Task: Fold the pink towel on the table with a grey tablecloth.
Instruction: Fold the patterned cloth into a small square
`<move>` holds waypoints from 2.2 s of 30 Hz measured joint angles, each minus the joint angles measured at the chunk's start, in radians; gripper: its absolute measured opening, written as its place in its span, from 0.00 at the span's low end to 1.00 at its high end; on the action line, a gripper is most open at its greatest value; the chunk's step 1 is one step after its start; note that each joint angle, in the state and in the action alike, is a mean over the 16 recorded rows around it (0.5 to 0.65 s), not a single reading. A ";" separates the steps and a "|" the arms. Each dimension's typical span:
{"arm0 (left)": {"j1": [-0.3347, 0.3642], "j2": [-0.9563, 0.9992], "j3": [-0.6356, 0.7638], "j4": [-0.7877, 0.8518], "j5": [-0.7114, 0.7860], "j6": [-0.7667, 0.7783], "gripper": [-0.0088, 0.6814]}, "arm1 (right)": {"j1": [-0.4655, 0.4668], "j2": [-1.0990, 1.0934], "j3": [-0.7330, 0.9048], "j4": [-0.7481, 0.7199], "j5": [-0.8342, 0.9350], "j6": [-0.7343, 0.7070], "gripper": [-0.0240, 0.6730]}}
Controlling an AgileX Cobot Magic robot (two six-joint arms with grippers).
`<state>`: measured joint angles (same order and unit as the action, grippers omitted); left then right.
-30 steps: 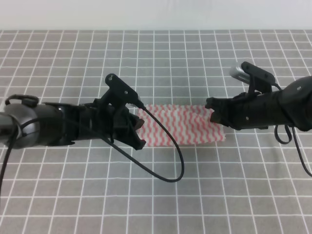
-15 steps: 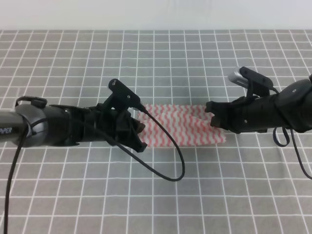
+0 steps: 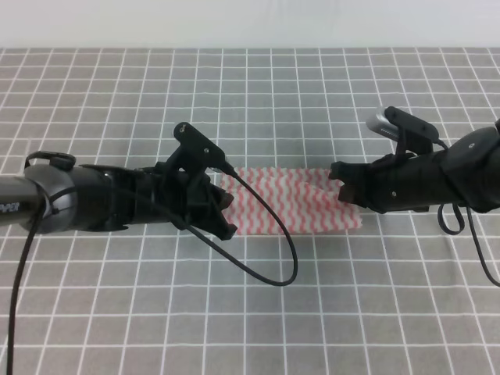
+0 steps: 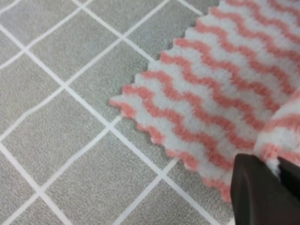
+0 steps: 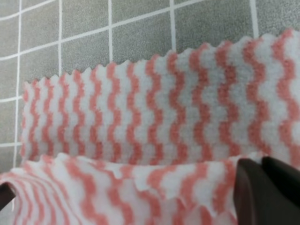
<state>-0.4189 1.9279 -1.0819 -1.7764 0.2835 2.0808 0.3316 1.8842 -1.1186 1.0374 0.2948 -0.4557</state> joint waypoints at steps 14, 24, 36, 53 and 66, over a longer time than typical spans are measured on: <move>0.000 0.024 -0.030 0.002 -0.018 -0.005 0.01 | -0.006 0.005 -0.014 0.000 -0.021 -0.002 0.01; 0.000 0.039 -0.048 0.006 -0.020 -0.001 0.01 | -0.018 0.033 -0.038 0.000 -0.006 -0.001 0.01; 0.000 0.043 -0.064 0.002 -0.027 0.023 0.01 | -0.020 0.054 -0.048 0.002 -0.002 -0.001 0.01; 0.000 0.085 -0.097 0.002 -0.043 0.011 0.01 | -0.020 0.058 -0.047 0.003 -0.003 -0.001 0.01; 0.000 0.080 -0.097 0.002 -0.041 0.001 0.01 | -0.020 0.062 -0.048 0.004 -0.001 -0.012 0.01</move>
<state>-0.4189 2.0075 -1.1794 -1.7744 0.2425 2.0819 0.3116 1.9463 -1.1665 1.0413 0.2940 -0.4675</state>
